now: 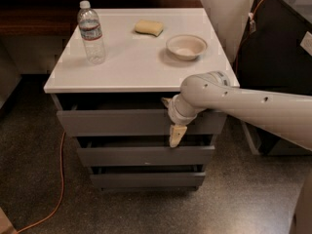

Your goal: Place water bottle into top drawer

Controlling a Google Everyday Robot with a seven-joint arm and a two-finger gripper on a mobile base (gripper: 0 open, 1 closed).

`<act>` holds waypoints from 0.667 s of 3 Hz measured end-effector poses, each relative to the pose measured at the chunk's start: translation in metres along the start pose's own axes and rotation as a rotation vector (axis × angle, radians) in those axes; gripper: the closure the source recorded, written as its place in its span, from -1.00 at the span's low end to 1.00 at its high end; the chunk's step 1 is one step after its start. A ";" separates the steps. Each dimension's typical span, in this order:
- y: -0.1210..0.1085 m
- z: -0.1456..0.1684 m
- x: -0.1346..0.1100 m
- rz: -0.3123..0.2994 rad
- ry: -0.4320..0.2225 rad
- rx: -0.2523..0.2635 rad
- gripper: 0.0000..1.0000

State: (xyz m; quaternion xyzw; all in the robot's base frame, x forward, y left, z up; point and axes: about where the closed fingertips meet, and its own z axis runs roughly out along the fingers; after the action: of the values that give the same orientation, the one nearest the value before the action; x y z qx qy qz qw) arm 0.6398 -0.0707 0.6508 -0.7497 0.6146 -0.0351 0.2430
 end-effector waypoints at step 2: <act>0.014 -0.002 0.006 0.048 0.000 -0.037 -0.01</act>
Offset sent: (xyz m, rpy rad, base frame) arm -0.0208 -0.0138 -0.0008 0.0277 0.0722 -0.0550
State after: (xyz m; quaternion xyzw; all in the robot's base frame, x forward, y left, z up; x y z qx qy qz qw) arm 0.6278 -0.0783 0.6453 -0.7391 0.6329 -0.0179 0.2299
